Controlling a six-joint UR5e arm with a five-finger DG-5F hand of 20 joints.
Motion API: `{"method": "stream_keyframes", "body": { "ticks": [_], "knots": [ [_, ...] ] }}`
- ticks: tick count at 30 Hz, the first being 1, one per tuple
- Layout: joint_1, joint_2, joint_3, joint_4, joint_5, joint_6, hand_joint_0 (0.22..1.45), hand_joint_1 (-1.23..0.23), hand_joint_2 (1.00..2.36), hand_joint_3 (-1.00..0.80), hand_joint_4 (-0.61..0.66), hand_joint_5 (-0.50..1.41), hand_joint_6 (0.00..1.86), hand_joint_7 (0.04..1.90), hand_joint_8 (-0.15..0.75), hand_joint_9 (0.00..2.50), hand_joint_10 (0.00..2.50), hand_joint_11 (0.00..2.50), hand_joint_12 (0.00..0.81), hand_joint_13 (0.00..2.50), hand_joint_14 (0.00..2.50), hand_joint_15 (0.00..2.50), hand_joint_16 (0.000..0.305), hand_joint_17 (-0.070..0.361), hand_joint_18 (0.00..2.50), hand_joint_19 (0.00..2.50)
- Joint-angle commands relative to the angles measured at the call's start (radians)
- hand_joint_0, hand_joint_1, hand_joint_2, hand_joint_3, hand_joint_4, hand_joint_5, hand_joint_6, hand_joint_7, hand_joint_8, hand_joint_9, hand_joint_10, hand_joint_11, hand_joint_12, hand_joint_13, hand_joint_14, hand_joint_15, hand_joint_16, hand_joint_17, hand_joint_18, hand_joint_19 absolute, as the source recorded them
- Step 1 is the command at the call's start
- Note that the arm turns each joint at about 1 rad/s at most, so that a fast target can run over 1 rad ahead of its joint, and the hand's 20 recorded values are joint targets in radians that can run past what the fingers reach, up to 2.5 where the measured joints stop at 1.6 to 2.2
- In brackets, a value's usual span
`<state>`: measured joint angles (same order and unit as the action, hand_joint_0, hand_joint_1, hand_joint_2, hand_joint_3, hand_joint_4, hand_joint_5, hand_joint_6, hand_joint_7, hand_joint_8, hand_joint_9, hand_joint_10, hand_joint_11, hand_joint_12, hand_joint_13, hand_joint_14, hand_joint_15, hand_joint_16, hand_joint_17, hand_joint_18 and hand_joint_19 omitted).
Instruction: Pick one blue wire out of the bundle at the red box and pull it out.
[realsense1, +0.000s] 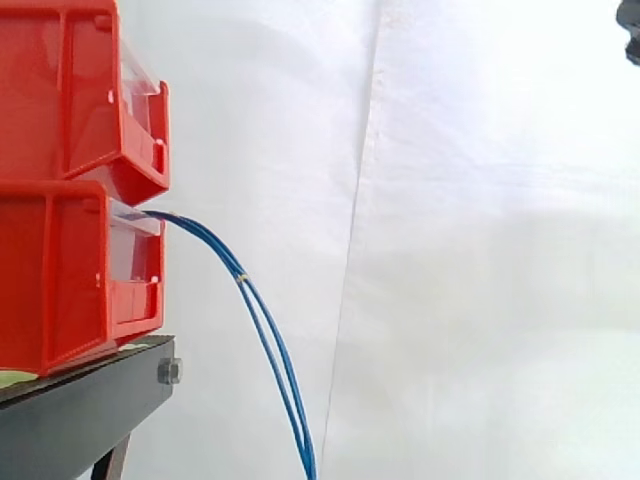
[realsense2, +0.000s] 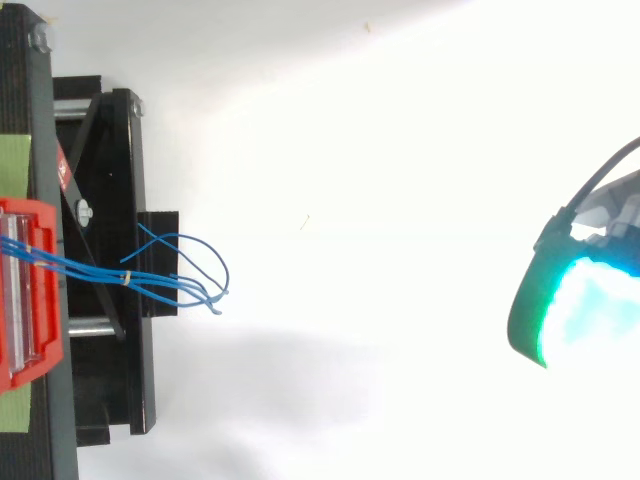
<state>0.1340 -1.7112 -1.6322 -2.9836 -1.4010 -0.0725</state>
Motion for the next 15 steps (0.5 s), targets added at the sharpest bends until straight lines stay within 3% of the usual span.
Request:
{"method": "stream_keyframes", "body": {
  "ticks": [1, 10, 15],
  "knots": [
    [0.001, -0.01, 0.0, 0.0, 0.005, -0.003, 0.49, -0.55, 1.0, -0.5, 0.25, -0.17, 0.5, 0.77, 0.247, 0.65, 0.01, 0.17, 0.365, 0.48, 0.01, 0.19, 0.057, 0.129, 0.31, 0.34],
    [0.006, -0.054, -0.002, 0.023, 0.025, -0.035, 0.49, -0.55, 1.0, -0.5, 0.25, -0.16, 0.5, 0.77, 0.251, 0.67, 0.01, 0.18, 0.366, 0.48, 0.01, 0.2, 0.058, 0.13, 0.31, 0.34],
    [0.006, -0.107, -0.002, 0.077, 0.027, -0.035, 0.49, -0.55, 1.0, -0.5, 0.26, -0.16, 0.5, 0.79, 0.251, 0.67, 0.01, 0.18, 0.366, 0.49, 0.01, 0.2, 0.058, 0.13, 0.32, 0.35]
  ]
}}
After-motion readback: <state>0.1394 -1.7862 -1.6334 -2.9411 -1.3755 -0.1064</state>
